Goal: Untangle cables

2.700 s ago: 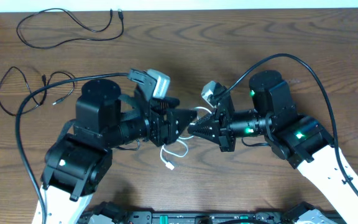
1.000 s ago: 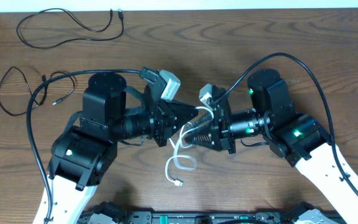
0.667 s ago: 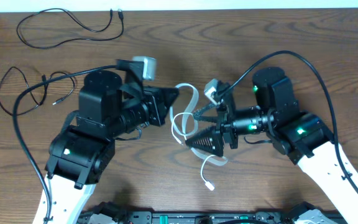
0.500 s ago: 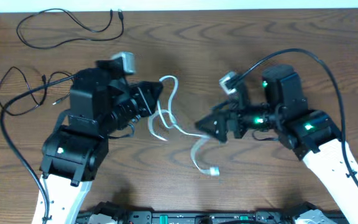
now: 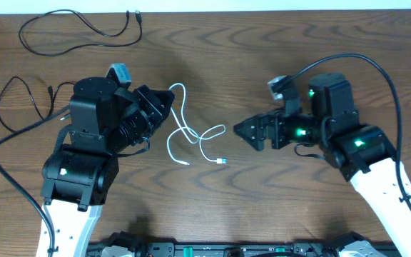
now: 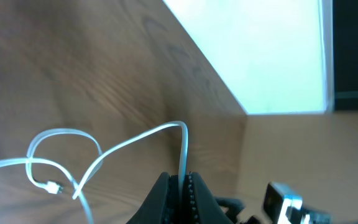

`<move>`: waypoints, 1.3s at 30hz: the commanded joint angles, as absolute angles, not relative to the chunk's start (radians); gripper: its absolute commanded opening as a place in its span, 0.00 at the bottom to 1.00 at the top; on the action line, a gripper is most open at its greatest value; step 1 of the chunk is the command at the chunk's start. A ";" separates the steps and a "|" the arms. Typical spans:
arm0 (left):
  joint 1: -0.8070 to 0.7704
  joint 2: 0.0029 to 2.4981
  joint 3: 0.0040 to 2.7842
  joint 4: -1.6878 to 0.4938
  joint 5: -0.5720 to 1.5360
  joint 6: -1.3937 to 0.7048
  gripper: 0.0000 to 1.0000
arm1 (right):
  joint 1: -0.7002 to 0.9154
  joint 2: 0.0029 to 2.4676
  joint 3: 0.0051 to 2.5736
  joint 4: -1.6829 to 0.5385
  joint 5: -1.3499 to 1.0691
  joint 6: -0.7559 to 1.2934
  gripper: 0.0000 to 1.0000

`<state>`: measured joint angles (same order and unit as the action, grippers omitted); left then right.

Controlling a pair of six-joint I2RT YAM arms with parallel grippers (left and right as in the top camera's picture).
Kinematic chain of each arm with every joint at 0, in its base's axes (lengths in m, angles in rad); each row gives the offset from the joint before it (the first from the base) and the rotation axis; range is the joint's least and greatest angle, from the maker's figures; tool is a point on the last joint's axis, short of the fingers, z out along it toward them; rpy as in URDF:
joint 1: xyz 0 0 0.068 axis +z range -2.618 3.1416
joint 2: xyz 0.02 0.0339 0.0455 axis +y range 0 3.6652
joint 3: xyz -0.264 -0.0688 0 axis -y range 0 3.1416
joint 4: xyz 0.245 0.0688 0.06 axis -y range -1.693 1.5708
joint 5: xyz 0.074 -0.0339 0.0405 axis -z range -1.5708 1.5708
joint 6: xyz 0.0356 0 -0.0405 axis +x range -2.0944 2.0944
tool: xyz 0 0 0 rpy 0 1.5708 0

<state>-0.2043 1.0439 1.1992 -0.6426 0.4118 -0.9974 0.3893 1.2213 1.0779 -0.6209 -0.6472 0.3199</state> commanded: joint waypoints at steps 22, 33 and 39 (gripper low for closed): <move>-0.202 1.045 1.210 -0.775 0.443 -1.326 0.08 | 0.709 1.327 1.082 -0.298 -0.582 0.284 0.81; -0.202 1.045 1.210 -0.791 0.429 -1.343 0.07 | 0.770 1.338 1.082 -0.251 -0.589 0.253 0.74; -0.202 1.045 1.210 -0.793 0.462 -1.348 0.08 | 0.773 1.362 1.082 -0.243 -0.571 0.255 0.40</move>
<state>-0.2047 1.0454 1.1992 -0.7895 0.4397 -1.3361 0.7662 1.3407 1.0779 -0.2466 -0.5831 0.2657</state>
